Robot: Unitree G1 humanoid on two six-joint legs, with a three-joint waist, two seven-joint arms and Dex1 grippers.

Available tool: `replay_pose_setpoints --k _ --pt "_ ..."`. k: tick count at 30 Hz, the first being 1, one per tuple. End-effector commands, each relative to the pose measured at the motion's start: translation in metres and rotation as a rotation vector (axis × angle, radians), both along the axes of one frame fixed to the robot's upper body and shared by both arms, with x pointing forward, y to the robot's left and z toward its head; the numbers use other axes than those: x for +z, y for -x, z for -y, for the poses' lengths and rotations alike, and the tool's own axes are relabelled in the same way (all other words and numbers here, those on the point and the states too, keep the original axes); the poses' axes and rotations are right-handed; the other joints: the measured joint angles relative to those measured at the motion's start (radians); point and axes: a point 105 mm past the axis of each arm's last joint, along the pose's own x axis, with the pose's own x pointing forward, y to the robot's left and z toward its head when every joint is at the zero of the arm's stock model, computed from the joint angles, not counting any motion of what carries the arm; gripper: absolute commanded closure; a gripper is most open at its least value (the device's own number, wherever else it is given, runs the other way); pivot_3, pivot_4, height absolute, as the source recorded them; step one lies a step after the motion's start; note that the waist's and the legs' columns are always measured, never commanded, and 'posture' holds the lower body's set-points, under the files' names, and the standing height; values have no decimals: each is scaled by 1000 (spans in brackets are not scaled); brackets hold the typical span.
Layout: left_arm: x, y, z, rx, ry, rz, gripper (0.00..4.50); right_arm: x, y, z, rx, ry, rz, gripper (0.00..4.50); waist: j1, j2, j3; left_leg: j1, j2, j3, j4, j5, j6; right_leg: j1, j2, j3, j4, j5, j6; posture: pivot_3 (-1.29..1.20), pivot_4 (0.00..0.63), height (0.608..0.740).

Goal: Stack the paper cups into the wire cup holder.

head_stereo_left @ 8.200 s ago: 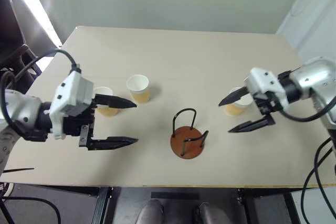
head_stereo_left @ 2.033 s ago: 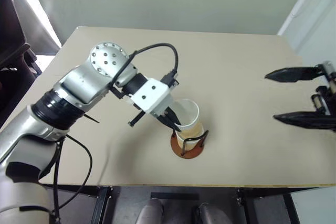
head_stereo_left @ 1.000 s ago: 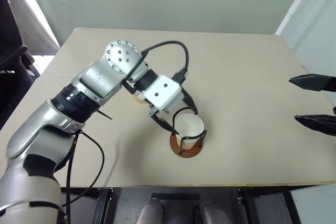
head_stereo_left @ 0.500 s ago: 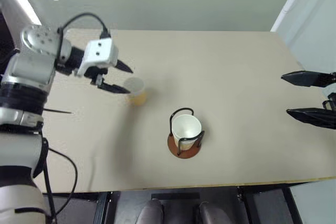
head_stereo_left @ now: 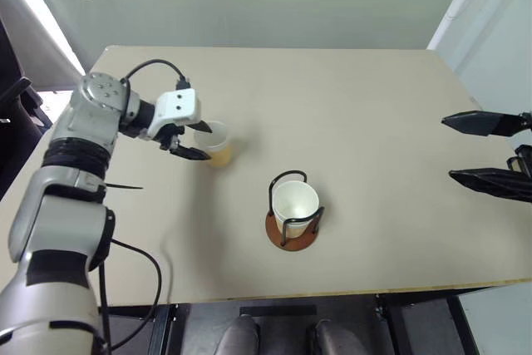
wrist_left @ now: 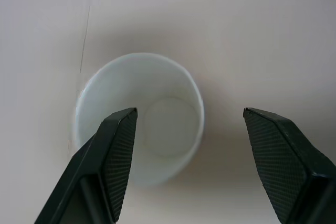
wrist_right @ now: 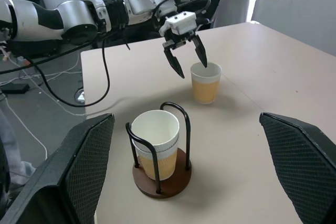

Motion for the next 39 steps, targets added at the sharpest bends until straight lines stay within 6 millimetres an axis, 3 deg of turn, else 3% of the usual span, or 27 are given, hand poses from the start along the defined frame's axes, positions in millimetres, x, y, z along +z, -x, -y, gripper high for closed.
replay_pose_setpoints --k 1,5,11,12,16,21,23,26,29,32,39 --pt "8 -3 -1 7 -12 35 1078 11 8 -1 -8 11 59 0 0 0 0 -1 0 0 1 0 0 0 0 0 0 0 0 0 150 740" --pt "5 -4 -1 4 -20 23 1986 9 8 -1 -18 13 58 0 -1 0 0 -1 0 0 2 0 0 0 0 1 0 1 1 0 150 740" --pt "6 -3 0 -4 -14 22 4311 10 7 -1 -20 16 62 0 0 0 0 -1 0 0 4 0 1 0 0 1 0 1 2 0 150 740" --pt "9 -1 1 -17 -9 19 4442 10 7 -1 -21 17 62 0 0 0 0 -1 0 0 4 0 1 0 0 1 0 1 2 0 150 740" --pt "20 8 7 -90 16 1 4442 11 6 -1 -21 17 63 0 0 0 0 -2 0 0 5 0 1 0 0 1 0 1 2 0 150 740" --pt "62 22 33 -219 103 87 4442 12 9 -2 -2 15 60 0 0 0 0 -3 -1 0 6 -1 1 0 0 1 0 1 3 0 150 740" --pt "88 43 57 -355 154 138 4442 11 8 -2 -6 14 62 0 -1 0 0 -3 -1 0 6 -1 1 -1 0 1 0 2 3 0 150 740" --pt "105 70 79 -499 185 146 4442 11 8 -2 -12 13 65 0 2 0 0 -4 -1 1 6 -1 1 -1 0 1 0 2 4 0 150 740" --pt "109 98 98 -644 181 121 4442 12 8 -2 -19 10 71 0 0 1 -1 -3 -3 1 6 -1 1 -1 -1 2 0 1 4 0 150 740" --pt "103 112 107 -731 135 92 4442 12 8 -2 -23 7 75 0 -1 1 0 -2 -2 1 6 -1 1 -1 -1 2 1 2 4 0 150 740" --pt "85 110 110 -771 53 48 4442 14 11 -3 -31 10 84 0 -2 1 0 -1 -2 0 6 -1 2 0 -2 2 2 2 4 0 150 740"
